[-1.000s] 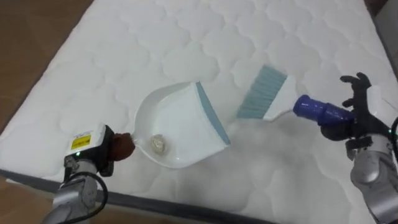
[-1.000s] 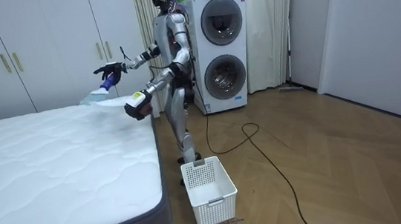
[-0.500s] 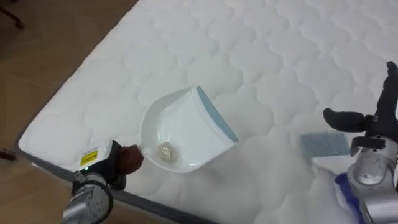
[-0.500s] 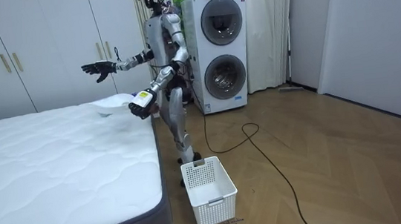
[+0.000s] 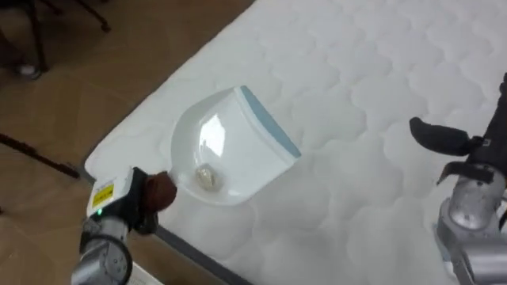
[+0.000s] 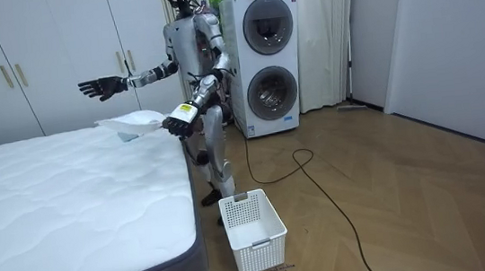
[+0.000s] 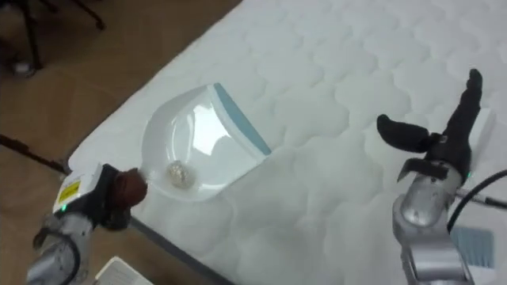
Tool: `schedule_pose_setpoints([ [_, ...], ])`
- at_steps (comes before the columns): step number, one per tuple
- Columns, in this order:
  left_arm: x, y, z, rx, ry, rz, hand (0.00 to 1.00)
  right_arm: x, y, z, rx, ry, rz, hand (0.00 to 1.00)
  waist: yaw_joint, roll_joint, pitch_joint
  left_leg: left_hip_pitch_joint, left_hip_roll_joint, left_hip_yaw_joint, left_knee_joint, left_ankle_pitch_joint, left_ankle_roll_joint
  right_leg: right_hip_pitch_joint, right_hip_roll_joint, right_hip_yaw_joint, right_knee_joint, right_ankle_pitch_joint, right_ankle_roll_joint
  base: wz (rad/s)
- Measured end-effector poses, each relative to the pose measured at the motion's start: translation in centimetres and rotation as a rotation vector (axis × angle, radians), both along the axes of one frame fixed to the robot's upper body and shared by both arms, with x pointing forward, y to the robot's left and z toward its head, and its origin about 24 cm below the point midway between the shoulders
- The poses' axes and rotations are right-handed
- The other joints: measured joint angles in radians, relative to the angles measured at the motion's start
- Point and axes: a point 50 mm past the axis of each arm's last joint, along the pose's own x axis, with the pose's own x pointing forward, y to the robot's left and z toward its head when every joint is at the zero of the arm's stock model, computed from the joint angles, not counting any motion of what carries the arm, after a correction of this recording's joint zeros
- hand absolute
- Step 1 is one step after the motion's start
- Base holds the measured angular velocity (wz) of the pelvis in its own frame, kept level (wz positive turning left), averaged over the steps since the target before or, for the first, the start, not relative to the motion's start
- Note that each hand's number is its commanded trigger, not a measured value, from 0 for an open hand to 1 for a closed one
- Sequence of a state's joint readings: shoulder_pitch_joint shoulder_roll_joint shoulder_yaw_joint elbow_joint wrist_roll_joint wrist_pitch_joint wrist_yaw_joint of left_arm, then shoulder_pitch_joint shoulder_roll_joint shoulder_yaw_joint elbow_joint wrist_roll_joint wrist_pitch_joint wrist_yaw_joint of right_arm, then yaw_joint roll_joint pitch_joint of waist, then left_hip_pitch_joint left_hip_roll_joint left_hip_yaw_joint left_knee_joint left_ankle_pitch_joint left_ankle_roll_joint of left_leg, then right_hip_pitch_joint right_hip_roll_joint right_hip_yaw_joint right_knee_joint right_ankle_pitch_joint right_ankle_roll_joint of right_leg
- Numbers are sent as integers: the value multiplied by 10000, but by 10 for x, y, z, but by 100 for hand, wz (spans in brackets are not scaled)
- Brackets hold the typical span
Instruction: Clean bed
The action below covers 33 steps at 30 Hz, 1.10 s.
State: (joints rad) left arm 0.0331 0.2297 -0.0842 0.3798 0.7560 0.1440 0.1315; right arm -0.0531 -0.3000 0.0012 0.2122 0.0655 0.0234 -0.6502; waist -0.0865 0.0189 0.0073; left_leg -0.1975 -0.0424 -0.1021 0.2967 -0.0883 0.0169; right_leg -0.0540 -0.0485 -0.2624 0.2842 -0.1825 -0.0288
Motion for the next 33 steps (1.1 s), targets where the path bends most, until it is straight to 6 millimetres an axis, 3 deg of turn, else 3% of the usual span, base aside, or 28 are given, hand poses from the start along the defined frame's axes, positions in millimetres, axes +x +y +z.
schedule_pose_setpoints([
  [1,1,-6,0,-245,-49,-235,100,-7,-3,-5,-16,190,-254,0,30,-76,47,58,-3,247,-105,194,62,185,-64,-333,-130,-92,120,77],
  [2,0,-9,-2,-329,-12,-386,100,-12,-4,-9,57,346,-251,0,196,-227,91,180,12,242,-232,309,85,281,-182,-561,-89,-172,100,62],
  [4,-6,-10,-5,-362,174,-430,100,-19,-1,-8,218,271,-11,0,442,-354,48,151,-38,55,-311,334,7,328,-340,-1073,-92,-244,105,46],
  [7,-11,-5,-8,-284,499,-299,100,-20,4,-10,595,350,453,0,964,-675,-11,140,-244,-403,-437,361,-21,365,-317,-1116,-167,-173,185,42],
  [10,-14,-4,-9,-275,581,-275,100,-18,12,-14,882,520,1029,0,1281,-735,-64,-1,-375,-715,-197,363,-22,462,-181,-1085,-274,-132,155,55],
  [14,-13,-1,-8,-316,522,-106,100,-18,17,-18,1012,736,1780,0,1642,-466,-66,-143,-418,-615,-239,731,130,562,-188,-1306,-261,-231,187,51],
  [16,-12,2,-6,-324,418,15,100,-19,20,-21,1162,904,2123,0,1662,-421,-74,-307,-429,-511,-218,808,200,628,-207,-1593,-267,-272,235,49],
  [18,-11,3,-3,-362,344,78,100,-21,23,-24,1287,1079,2411,0,1656,-415,-70,-452,-411,-280,-211,872,295,677,-258,-1904,-299,-266,295,54],
  [20,-11,1,-3,-443,303,62,100,-22,25,-26,1357,1214,2717,0,1498,-365,-43,-525,-311,425,-236,932,430,931,-357,-2457,-399,-341,373,67],
  [22,-11,0,-3,-507,293,38,100,-21,27,-26,1382,1244,2909,0,1496,-345,-17,-449,-416,351,-289,901,493,1053,-360,-2590,-457,-419,455,40],
  [25,-11,0,-4,-513,305,45,100,-21,28,-27,1447,1314,3151,0,1446,-343,-1,-351,-687,-2,-274,860,562,1100,-314,-2302,-464,-475,530,32],
  [27,-11,0,-3,-508,294,34,100,-20,28,-27,1458,1315,3184,0,1504,-328,7,-375,-777,-15,-247,821,620,1103,-454,-2353,-437,-566,585,17],
  [30,-12,0,-4,-516,349,6,100,-22,30,-30,1544,1415,3204,0,1698,-312,20,-395,-896,61,-29,617,914,1125,-575,-2374,-148,-681,724,6],
  [33,-10,-2,-3,-600,255,-103,100,-22,30,-30,1546,1423,3196,0,1709,-211,52,-304,-1290,-577,284,330,1185,1035,-850,-2246,769,-800,782,27],
])
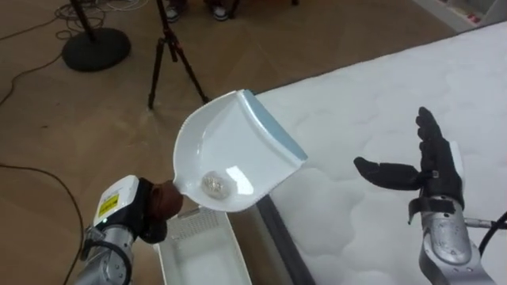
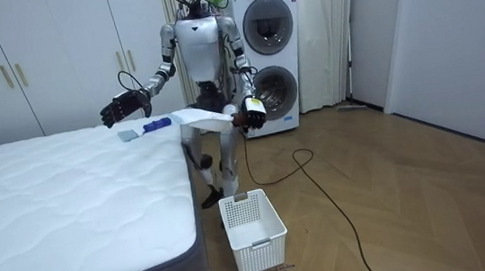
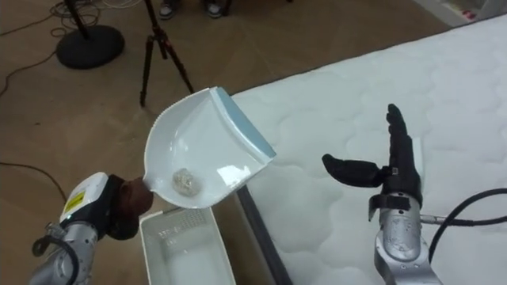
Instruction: Clean bed
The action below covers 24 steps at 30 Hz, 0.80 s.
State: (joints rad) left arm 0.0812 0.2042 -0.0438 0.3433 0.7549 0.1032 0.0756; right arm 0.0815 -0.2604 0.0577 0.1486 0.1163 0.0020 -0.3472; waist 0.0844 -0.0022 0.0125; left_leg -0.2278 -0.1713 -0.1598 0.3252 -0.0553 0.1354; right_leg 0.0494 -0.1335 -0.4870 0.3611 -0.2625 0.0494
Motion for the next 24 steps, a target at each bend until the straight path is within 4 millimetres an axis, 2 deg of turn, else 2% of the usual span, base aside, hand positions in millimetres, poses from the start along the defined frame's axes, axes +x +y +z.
schedule_pose_setpoints([
  [1,0,-2,0,-64,-38,-44,100,0,1,-1,-6,51,35,0,-25,95,34,139,-100,-479,12,-13,31,-372,81,718,780,-87,-133,12],
  [2,1,-2,0,-92,-79,-25,100,1,3,-1,-11,36,141,0,-7,264,58,191,-166,-1073,-17,25,47,-695,581,1595,913,-231,-371,16],
  [3,1,-1,1,-56,-108,-31,100,1,5,-2,-11,49,174,0,-125,309,61,213,-171,-1384,-62,72,21,-812,879,1869,886,-267,-446,46],
  [4,2,1,4,52,-172,-50,100,-1,8,-5,65,130,112,0,-350,308,65,371,-192,-2026,-299,289,-27,-1045,1365,2259,808,-255,-507,88],
  [5,2,3,4,90,-187,-36,100,-3,10,-7,139,204,65,0,-588,279,74,555,-259,-2794,-486,474,-119,-1240,1711,2563,527,-159,-631,93],
  [6,2,3,4,97,-194,-52,100,-4,11,-8,182,220,44,0,-683,218,78,638,-342,-3126,-555,569,-245,-1311,1772,2708,343,-82,-671,92],
  [7,2,2,4,53,-188,-70,100,-4,11,-8,236,221,33,0,-837,81,56,669,-502,-3492,-563,607,-291,-1398,1787,2988,-104,120,-676,91],
  [8,4,-1,4,-10,-193,-171,100,-5,10,-8,221,223,-18,0,-939,-43,73,718,-697,-3850,-548,630,-325,-1493,1772,3291,-513,373,-691,91],
  [9,4,-2,4,-40,-183,-240,100,-5,9,-8,211,214,-37,0,-947,-78,65,724,-765,-3985,-553,641,-344,-1544,1749,3461,-632,518,-680,83],
  [10,4,-5,3,-60,-170,-365,100,-4,9,-7,153,163,-33,0,-882,-130,90,749,-855,-4083,-560,646,-363,-1573,1680,3609,-851,803,-652,57],
  [11,4,-7,2,-70,-123,-417,100,-3,9,-6,123,122,-12,0,-758,-203,79,717,-909,-3939,-560,611,-353,-1580,1637,3830,-1000,1131,-641,44],
  [12,3,-6,2,-60,-92,-404,100,-3,9,-6,105,103,14,0,-674,-229,71,666,-963,-3891,-538,577,-377,-1571,1563,3847,-1051,1360,-637,33],
  [13,3,-5,2,5,-75,-387,100,-2,9,-5,36,35,47,0,-523,-280,53,560,-1105,-3819,-505,544,-393,-1525,1488,3827,-1122,1572,-714,27],
  [15,2,-5,1,124,-6,-349,100,2,10,-2,24,-76,83,0,-466,-139,121,295,-953,-3335,-513,478,-527,-1503,1389,3714,-1248,1521,-787,38],
  [16,2,-4,0,135,50,-332,100,1,9,-3,23,-33,68,0,-547,-98,113,41,-588,-2244,-496,372,-724,-1476,1315,3458,-1219,1430,-840,53],
  [17,1,-4,-2,137,124,-316,100,1,8,-5,4,40,38,0,-541,-97,116,-189,-137,-943,-343,148,-1016,-1416,1266,3317,-1145,1293,-858,48],
  [18,0,-4,-4,186,211,-335,100,1,7,-5,-54,44,26,0,-478,-87,122,-291,43,-311,-92,-89,-1203,-1420,1203,3288,-928,1038,-835,21],
  [19,-1,-4,-4,244,255,-351,100,2,6,-5,-74,23,27,0,-478,-79,122,-280,16,-285,-27,-139,-1204,-1427,1156,3251,-830,900,-856,7],
  [21,-1,-1,-5,386,306,-359,100,2,4,-5,-92,-53,27,0,-480,-97,114,-198,-69,-281,19,-202,-1105,-1453,1056,3180,-661,722,-771,4],
  [24,-4,4,-8,549,497,-296,100,0,-1,-12,-176,190,-74,0,-485,-138,95,-109,-181,-444,20,-240,-1007,-1345,1078,3113,-691,826,-594,4],
])
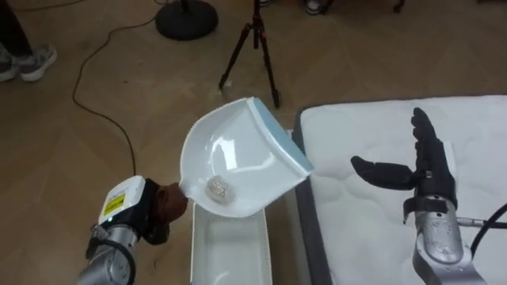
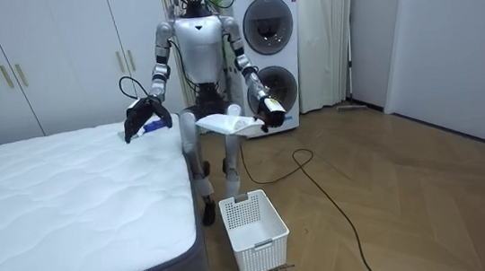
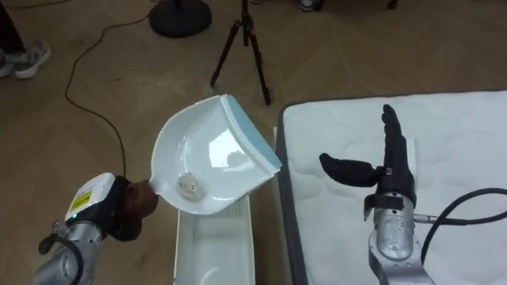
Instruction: Clean bed
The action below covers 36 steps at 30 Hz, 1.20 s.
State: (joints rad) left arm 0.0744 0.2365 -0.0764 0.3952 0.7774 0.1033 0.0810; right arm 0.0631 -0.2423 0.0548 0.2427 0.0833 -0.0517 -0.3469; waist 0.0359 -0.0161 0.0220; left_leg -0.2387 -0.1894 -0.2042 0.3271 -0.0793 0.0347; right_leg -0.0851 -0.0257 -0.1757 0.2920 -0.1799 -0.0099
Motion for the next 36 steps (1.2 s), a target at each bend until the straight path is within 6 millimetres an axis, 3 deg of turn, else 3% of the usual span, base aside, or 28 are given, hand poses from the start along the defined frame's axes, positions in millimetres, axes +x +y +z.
schedule_pose_setpoints([
  [4,-3,8,-4,311,346,37,100,-1,-4,-12,-65,540,-178,0,-61,110,32,-137,-12,-228,344,-153,750,-59,53,-218,48,18,31,6],
  [7,1,15,0,592,255,21,100,1,-8,-10,-179,461,-317,0,-26,229,46,-520,-15,-251,572,-182,1001,-515,52,-191,539,-110,65,7],
  [9,5,19,5,822,155,-88,100,4,-9,-10,-199,497,-389,0,-55,322,44,-611,-50,-253,661,-197,1096,-693,-23,-193,860,-239,84,11],
  [14,30,23,26,1325,-737,-792,100,14,-13,-10,-263,559,-509,0,-85,495,77,-876,-508,-488,898,-195,1240,-1443,-451,-125,2164,-828,237,21],
  [16,37,29,34,1618,-927,-919,100,14,-14,-10,-286,489,-496,0,-129,583,124,-1006,-543,-626,988,-179,1241,-1660,-427,5,2256,-826,233,27],
  [17,40,35,39,1873,-994,-939,100,16,-14,-11,-286,491,-466,0,-313,627,147,-1103,-598,-821,1044,-109,1264,-1837,-400,137,2152,-810,261,34],
  [19,44,41,45,2221,-1064,-1047,100,17,-17,-15,-348,706,-567,0,-421,636,147,-1260,-707,-933,1040,-39,1266,-2249,-442,418,1877,-576,371,38],
  [20,46,42,46,2438,-1085,-1109,100,17,-19,-17,-415,814,-623,0,-438,671,138,-1403,-741,-913,1058,-44,1265,-2500,-470,465,1792,-273,315,22],
  [21,46,43,47,2490,-1101,-1125,100,17,-20,-18,-433,852,-639,0,-435,691,131,-1475,-740,-914,1064,-72,1214,-2554,-468,437,1834,-231,300,7],
  [30,51,48,52,4047,-922,-1871,100,23,-12,-22,-660,899,-209,0,-291,764,165,-2140,-784,-908,1163,-167,1045,-3163,-783,-455,1984,-243,248,0],
  [31,50,52,52,4316,-829,-1913,100,20,-14,-26,-793,1118,-224,0,-295,764,165,-2178,-791,-901,1160,-228,792,-3163,-801,-504,1929,-234,235,0],
  [32,49,57,53,4520,-697,-1941,100,18,-14,-28,-900,1203,-204,0,-332,761,171,-2244,-793,-899,1134,-281,378,-3188,-798,-562,1850,-174,202,0],
  [36,47,68,54,5628,-290,-2189,100,22,-15,-27,-1121,1132,-359,0,-452,846,220,-2407,-757,-801,1009,-290,233,-3238,-760,-626,1557,-123,235,-7],
])
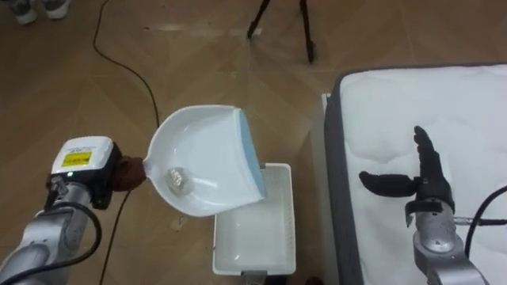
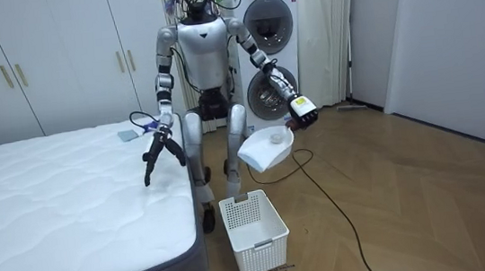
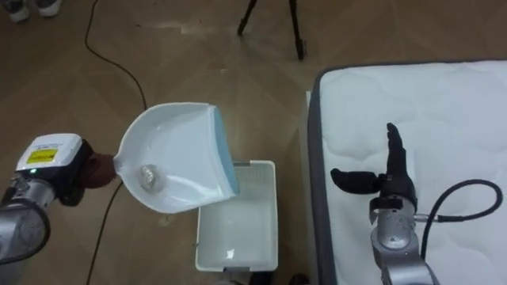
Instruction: Clean bed
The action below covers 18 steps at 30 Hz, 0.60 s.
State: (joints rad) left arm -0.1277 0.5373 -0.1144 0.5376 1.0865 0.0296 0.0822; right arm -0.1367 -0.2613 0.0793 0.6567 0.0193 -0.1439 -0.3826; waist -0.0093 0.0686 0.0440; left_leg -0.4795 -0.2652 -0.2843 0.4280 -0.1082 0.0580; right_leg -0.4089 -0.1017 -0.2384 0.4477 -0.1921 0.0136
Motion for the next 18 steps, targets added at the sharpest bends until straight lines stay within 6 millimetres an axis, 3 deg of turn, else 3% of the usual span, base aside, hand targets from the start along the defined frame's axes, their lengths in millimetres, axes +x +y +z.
schedule_pose_setpoints([
  [6,-1,2,-1,1401,317,-580,100,-1,3,1,-339,-247,202,0,-123,53,20,11,11,-2,-340,86,-125,-77,7,19,-274,2,-4,-3],
  [12,-1,5,2,2956,336,-777,100,-10,0,-4,-1149,73,596,0,-222,225,-29,43,73,106,-679,121,-206,-145,-28,-86,-352,-1,-27,4],
  [13,-1,5,2,3208,364,-759,100,-11,-1,-4,-1152,108,590,0,-232,231,-28,43,94,260,-740,175,-430,-139,-61,-89,-364,2,-33,0],
  [16,-2,1,0,3894,551,-1053,100,-13,-3,-4,-1225,143,590,0,-228,337,-74,27,207,999,-870,271,-575,-106,-177,-152,-369,-7,-51,5],
  [17,-2,-1,-1,4110,628,-1232,100,-13,-3,-4,-1231,117,601,0,-220,386,-85,43,212,1105,-902,270,-779,-104,-200,-145,-368,-9,-61,6],
  [18,-2,-2,-2,4223,651,-1327,100,-13,-3,-3,-1232,82,616,0,-220,389,-80,0,198,1178,-865,265,-1164,-106,-333,-139,-375,8,-95,18],
])
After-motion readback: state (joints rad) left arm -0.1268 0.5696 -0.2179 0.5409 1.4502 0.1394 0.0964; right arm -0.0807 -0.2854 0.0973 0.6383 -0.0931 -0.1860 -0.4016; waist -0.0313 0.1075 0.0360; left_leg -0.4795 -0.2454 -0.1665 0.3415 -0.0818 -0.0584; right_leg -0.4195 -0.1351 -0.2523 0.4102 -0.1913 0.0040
